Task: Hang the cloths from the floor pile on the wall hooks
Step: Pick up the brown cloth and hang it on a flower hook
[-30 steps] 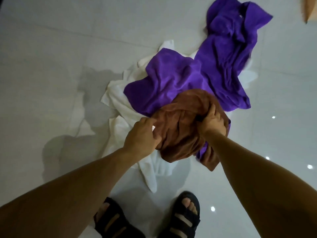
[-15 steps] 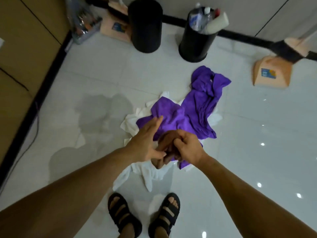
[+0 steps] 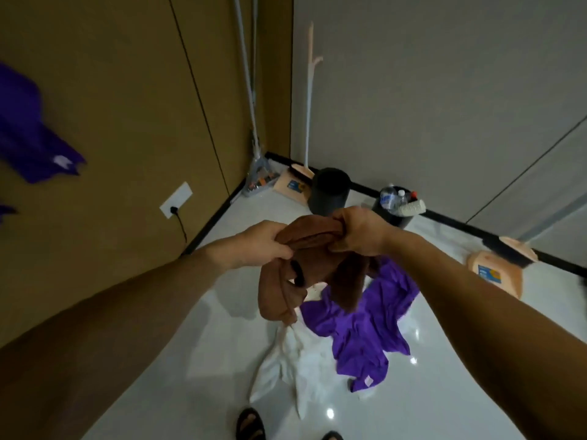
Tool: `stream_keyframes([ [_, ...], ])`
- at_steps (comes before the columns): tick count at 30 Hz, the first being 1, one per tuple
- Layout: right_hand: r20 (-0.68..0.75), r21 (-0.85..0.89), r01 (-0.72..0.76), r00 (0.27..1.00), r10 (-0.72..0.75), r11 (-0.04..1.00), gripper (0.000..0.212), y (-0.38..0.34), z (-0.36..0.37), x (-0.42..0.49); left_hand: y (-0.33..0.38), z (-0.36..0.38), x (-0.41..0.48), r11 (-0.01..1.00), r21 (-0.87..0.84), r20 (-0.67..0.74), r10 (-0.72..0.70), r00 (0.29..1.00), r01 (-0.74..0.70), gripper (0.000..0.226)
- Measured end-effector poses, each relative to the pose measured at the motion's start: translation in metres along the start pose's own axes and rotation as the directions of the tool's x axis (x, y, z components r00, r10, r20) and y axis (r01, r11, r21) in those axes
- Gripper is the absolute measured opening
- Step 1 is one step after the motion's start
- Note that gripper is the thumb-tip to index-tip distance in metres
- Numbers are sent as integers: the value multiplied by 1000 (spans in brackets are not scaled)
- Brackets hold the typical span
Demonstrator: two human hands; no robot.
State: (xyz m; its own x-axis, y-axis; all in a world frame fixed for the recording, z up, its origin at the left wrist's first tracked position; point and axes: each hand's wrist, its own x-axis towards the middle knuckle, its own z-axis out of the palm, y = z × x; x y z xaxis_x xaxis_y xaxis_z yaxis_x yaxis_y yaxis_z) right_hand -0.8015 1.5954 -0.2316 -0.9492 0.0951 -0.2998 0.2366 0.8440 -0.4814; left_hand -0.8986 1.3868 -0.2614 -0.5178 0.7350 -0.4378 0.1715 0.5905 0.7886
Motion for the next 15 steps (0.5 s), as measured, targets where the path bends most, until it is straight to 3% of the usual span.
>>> stream_keyframes([
  [3,-298,-74,61,951,-80,995,15,-51,-29,-1,21,-37,-47,999,24,75,-50,996,48,25],
  [7,-634,-150,35,763,-123,988,22,-118,-43,-7,50,-68,-101,965,-254,142,-33,989,69,39],
  [10,-569,-84,-14,821,-36,996,28,-152,-43,-8,68,-78,-126,887,-453,59,-63,996,83,34],
  [15,-354,369,-55,915,194,928,66,-167,-30,-17,73,-87,-159,681,-732,-177,-158,972,-22,25],
])
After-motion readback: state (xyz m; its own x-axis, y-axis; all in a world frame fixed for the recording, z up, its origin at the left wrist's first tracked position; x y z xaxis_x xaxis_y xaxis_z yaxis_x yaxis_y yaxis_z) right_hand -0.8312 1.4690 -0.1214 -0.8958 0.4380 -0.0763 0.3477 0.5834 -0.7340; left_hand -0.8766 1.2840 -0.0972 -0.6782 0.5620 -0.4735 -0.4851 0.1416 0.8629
